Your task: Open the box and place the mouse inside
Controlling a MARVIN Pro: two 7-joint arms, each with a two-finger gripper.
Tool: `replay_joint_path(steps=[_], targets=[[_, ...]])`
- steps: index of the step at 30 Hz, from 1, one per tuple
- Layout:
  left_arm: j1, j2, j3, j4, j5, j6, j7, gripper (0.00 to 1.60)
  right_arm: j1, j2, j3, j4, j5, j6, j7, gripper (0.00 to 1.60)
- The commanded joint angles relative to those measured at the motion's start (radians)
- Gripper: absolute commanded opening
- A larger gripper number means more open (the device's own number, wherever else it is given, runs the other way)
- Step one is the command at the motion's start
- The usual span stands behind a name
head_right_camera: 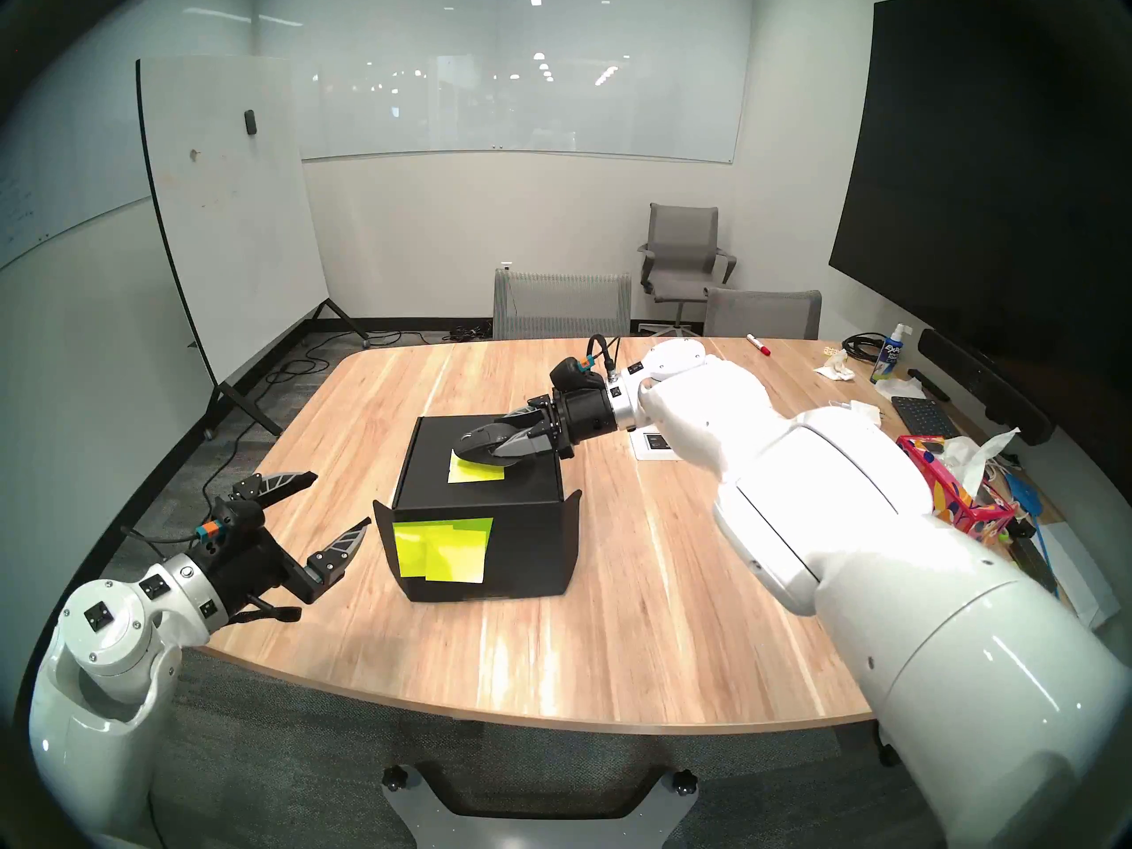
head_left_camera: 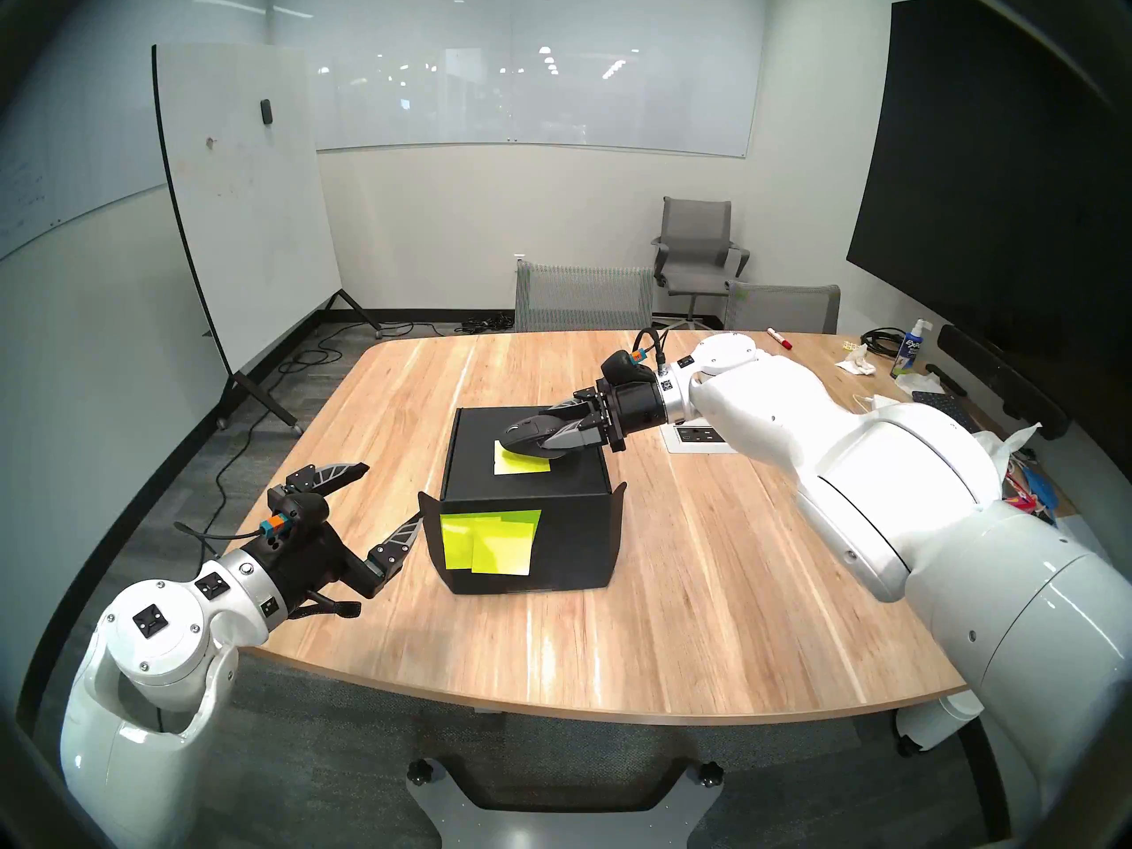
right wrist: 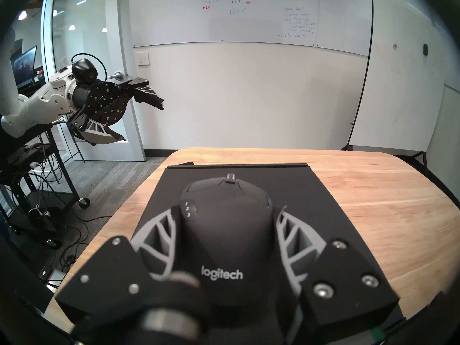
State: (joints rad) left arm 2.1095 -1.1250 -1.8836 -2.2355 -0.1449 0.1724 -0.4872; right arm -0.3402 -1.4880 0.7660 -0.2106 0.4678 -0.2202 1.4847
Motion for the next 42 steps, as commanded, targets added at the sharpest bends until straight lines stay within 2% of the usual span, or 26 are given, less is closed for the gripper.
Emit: replay_joint_path(steps=[1,14,34,42], targets=[[-0.005,0.001,-0.003,-0.022,0.0,-0.006,0.001,1.6,-0.016,0.033,-0.006,-0.074,0.043,0.013,-0.001,0.0],[-0.004,0.001,-0.003,-0.023,0.0,-0.006,0.001,1.6,-0.071,0.102,-0.048,-0.218,0.103,0.058,-0.001,0.0],[-0.004,0.001,-0.004,-0.023,0.0,-0.006,0.002,1.6,-0.097,0.163,-0.094,-0.325,0.154,0.089,-0.001,0.0],[-0.004,0.001,-0.003,-0.023,0.0,-0.006,0.002,1.6,-0.144,0.227,-0.082,-0.46,0.162,0.146,-0.001,0.0]])
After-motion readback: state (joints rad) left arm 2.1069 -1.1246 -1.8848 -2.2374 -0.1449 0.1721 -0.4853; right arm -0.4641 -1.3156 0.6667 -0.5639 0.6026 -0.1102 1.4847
